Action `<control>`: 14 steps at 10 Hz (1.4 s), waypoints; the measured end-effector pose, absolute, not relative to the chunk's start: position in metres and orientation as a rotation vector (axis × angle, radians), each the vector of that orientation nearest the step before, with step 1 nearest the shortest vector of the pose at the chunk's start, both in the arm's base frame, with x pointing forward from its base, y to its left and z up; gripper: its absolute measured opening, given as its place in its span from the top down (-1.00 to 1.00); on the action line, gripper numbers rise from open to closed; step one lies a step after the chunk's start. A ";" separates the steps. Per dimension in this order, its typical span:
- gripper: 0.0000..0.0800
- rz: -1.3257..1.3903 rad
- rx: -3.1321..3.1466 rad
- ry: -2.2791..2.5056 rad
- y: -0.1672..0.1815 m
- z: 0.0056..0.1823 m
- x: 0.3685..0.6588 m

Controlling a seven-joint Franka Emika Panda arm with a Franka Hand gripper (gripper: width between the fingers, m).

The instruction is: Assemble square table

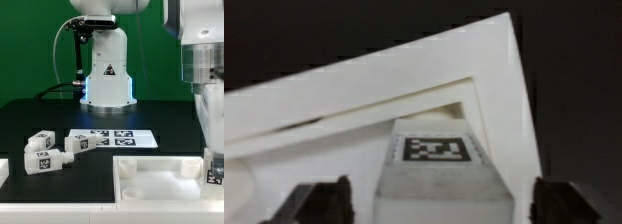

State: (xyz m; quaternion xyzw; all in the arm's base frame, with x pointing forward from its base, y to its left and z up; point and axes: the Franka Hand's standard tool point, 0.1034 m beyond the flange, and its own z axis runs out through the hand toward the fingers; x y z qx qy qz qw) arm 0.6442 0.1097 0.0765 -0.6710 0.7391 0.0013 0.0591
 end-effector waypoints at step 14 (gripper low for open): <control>-0.62 -0.006 -2.511 1.685 0.099 0.108 0.645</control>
Offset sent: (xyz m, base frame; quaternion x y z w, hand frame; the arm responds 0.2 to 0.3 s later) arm 0.0000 0.0000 0.0000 0.0000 0.0000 -0.1296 0.9916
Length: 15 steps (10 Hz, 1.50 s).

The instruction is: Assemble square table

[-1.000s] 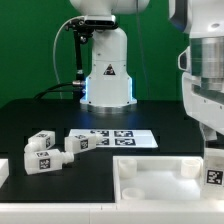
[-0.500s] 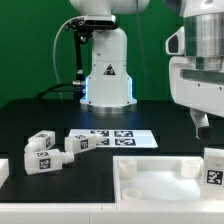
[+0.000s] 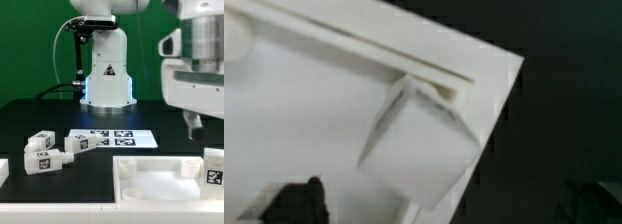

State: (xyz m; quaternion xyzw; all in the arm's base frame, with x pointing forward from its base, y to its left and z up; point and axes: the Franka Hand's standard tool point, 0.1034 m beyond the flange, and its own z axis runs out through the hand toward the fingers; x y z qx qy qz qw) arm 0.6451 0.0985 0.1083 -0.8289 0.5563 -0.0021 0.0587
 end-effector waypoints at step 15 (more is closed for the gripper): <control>-0.62 0.355 -2.474 1.439 -0.042 0.111 0.580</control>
Offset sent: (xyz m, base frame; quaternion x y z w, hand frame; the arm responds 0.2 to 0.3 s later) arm 0.0000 0.0000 0.0000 0.0000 0.0000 -0.1296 0.9916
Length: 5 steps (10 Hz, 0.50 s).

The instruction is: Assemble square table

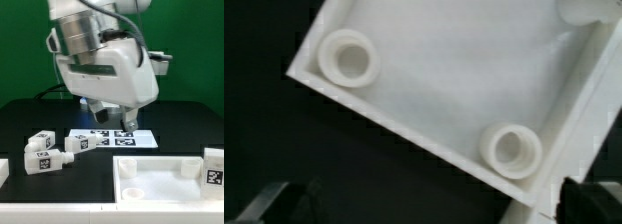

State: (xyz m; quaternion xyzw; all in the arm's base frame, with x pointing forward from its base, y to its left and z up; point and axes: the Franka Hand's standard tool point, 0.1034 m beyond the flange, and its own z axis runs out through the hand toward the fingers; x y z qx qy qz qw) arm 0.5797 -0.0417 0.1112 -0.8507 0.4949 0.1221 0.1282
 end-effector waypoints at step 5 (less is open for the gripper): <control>-0.62 0.684 -2.209 1.380 -0.125 0.090 0.530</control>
Offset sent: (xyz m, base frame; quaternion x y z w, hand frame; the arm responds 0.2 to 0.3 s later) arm -0.0201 -0.0598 -0.0137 0.0792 -0.1565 0.0428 0.9836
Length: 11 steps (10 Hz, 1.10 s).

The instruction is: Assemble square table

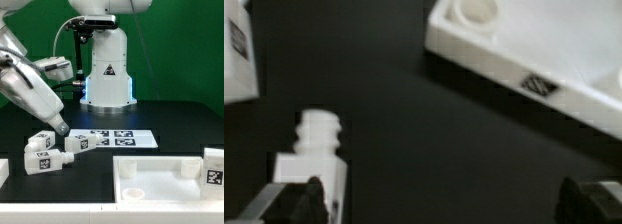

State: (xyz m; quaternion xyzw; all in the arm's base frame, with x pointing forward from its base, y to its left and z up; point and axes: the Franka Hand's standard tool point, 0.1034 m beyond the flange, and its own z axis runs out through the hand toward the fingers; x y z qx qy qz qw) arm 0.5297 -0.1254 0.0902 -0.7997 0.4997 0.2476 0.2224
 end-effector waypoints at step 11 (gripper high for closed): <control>-0.62 0.800 -2.015 1.454 -0.147 0.050 0.505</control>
Offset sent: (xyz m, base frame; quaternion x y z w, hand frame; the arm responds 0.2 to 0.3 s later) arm 0.0037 -0.0077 -0.0255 0.0876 -0.0737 0.0296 0.9930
